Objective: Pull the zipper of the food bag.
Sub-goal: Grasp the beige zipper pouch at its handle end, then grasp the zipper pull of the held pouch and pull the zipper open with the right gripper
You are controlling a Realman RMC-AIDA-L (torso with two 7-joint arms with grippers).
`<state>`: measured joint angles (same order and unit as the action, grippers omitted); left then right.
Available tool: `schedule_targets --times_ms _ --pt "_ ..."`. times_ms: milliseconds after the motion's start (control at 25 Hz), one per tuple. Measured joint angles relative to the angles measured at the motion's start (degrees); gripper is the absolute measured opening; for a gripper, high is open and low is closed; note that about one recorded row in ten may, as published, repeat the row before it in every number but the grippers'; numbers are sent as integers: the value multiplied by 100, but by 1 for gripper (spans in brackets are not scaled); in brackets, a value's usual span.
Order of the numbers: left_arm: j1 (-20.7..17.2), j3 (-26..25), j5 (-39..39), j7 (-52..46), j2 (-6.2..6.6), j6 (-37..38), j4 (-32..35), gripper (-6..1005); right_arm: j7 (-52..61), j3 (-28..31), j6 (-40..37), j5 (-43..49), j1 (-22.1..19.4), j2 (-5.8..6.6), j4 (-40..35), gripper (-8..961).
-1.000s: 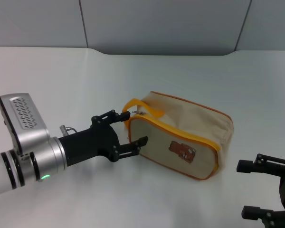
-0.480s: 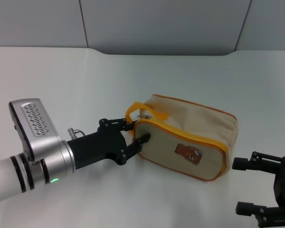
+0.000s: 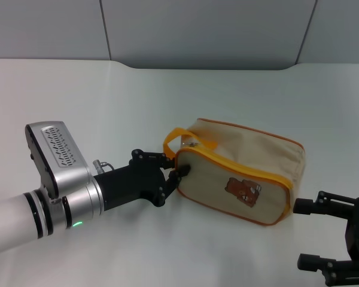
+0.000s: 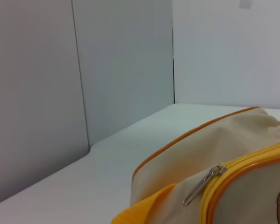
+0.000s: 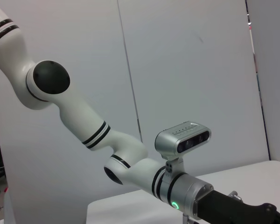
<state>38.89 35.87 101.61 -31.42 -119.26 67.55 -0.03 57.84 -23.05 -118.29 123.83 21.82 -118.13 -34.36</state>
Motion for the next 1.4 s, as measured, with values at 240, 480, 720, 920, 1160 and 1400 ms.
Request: schedule_targets --times_ms 240,480,720,920,1160,1400 --pt "-50 -261 0 272 -1 113 -142 133 -1 30 -1 -6 -3 0 -2 830" --pt "-107 -418 -2 427 0 345 -217 108 -8 52 -1 -18 -3 0 -9 830" --pt "-125 -591 -6 443 -1 687 -180 69 -14 106 2 -332 -47 1 -5 830" --pt "-158 -640 -8 399 14 1396 282 69 -221 736 262 -1471 -269 -104 153 831" --pt "-195 -591 9 381 23 1934 921 61 -1801 1348 981 -2806 -372 -141 1518 831" --pt "-311 -547 32 357 45 2314 1361 61 -5485 1429 1904 -3320 -16 -158 3297 830"
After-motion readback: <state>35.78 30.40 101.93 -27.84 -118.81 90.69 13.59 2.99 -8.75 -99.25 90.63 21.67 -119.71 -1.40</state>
